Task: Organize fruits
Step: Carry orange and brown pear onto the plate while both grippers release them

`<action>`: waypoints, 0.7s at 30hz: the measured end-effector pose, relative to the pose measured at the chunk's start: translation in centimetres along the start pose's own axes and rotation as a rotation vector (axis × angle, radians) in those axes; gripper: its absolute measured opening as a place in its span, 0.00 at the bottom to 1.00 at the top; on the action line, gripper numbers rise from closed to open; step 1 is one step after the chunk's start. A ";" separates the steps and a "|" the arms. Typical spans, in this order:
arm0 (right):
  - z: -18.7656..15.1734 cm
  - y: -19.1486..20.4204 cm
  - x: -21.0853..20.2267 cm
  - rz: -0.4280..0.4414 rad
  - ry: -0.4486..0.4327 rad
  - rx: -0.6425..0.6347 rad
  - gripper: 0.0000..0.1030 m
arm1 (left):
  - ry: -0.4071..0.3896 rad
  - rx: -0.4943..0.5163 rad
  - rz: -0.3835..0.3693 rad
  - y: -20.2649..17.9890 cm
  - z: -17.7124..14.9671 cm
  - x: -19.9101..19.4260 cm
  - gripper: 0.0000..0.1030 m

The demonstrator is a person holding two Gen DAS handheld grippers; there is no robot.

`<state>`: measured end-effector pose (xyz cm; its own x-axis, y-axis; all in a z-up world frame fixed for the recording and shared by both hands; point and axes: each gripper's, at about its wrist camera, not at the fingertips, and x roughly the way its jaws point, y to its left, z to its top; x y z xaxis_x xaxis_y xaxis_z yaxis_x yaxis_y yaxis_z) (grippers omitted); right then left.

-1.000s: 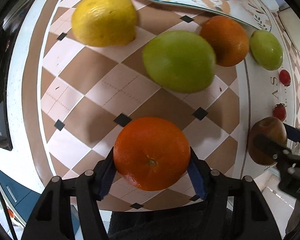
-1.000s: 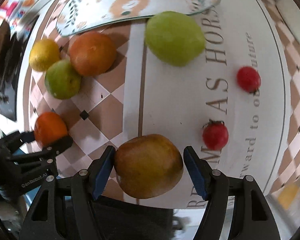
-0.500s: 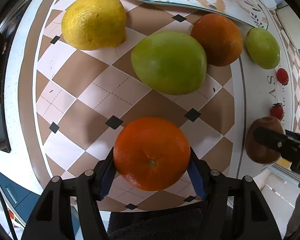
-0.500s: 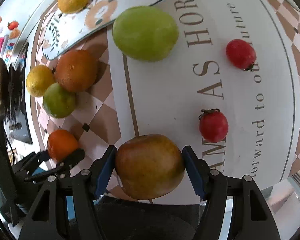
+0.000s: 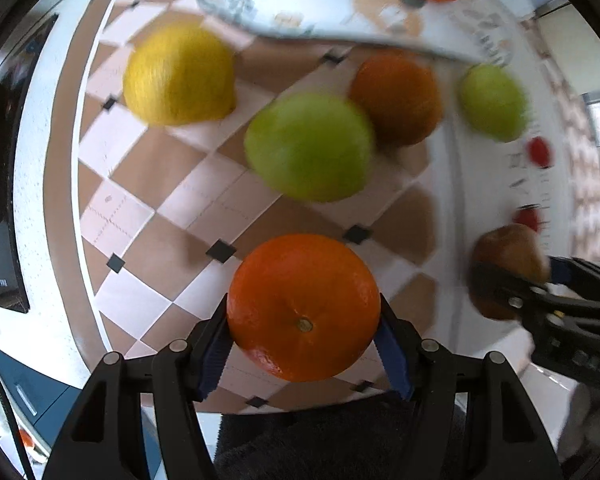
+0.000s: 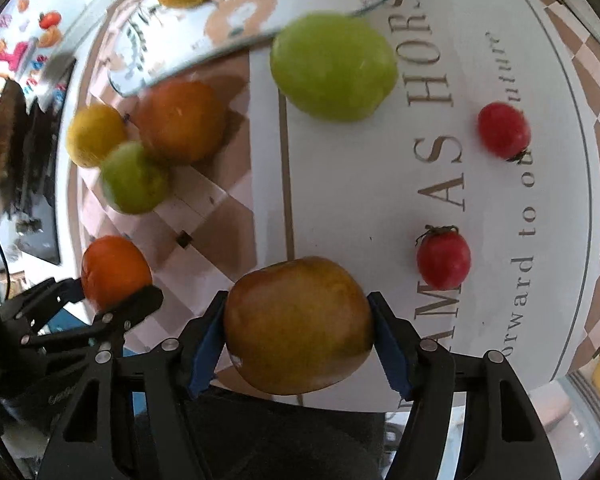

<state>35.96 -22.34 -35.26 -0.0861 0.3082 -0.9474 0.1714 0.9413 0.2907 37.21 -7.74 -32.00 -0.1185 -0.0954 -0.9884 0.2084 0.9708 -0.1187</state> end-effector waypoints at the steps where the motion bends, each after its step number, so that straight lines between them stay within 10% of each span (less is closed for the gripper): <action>1: 0.1 0.3 -0.3 0.011 -0.011 0.006 0.68 | -0.017 0.001 -0.019 -0.2 0.2 -1.1 0.61; 12: 11.3 -1.0 -8.8 0.068 -0.227 0.114 0.68 | -0.208 -0.075 -0.069 3.2 10.7 -9.4 0.61; 21: 21.1 -4.6 -9.0 0.012 -0.235 0.239 0.68 | -0.114 -0.185 -0.034 8.0 18.0 -5.4 0.61</action>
<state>56.64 -32.33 -30.86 0.1409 0.2528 -0.9572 0.3991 0.8703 0.2886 56.95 -3.40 -29.30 -0.0094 -0.1427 -0.9897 0.0229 0.9895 -0.1429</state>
